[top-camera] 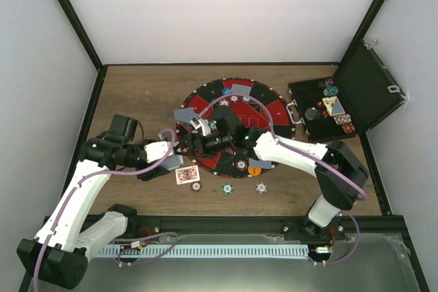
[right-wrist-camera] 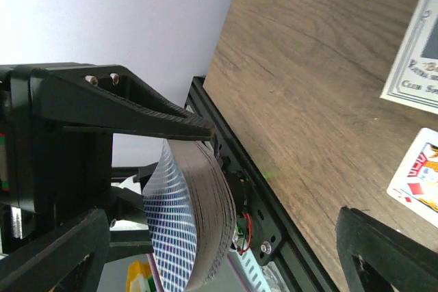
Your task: Distribute texas hold em gaming equipment
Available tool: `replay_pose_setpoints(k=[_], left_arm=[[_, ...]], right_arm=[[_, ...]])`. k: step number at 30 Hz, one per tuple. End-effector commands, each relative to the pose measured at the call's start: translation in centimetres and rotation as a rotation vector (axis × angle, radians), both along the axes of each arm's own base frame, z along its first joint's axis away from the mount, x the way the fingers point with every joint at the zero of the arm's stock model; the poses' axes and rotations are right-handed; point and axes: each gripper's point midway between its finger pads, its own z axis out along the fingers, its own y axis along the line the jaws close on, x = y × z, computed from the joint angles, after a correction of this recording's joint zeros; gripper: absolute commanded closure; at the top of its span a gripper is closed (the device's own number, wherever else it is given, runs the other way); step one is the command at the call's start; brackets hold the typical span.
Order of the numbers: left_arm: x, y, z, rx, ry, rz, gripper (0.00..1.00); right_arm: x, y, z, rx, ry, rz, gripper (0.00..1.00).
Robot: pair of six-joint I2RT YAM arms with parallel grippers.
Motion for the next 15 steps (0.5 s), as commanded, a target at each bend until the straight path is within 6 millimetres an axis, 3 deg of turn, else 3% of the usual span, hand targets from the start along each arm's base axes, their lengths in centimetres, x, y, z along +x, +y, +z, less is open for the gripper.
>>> replay_pose_setpoints(k=[1, 10, 15], left_arm=[[0.1, -0.5, 0.9, -0.032, -0.027, -0.018, 0.96], [0.1, -0.5, 1.0, -0.037, -0.03, -0.023, 0.96], [0.1, -0.5, 1.0, -0.035, -0.032, -0.023, 0.96]], right_arm=[[-0.5, 2.2, 1.0, 0.059, 0.001, 0.036, 0.08], [-1.9, 5.5, -0.7, 0.081, 0.059, 0.129, 0.1], [-1.4, 6.2, -1.2, 0.079, 0.07, 0.126, 0.12]])
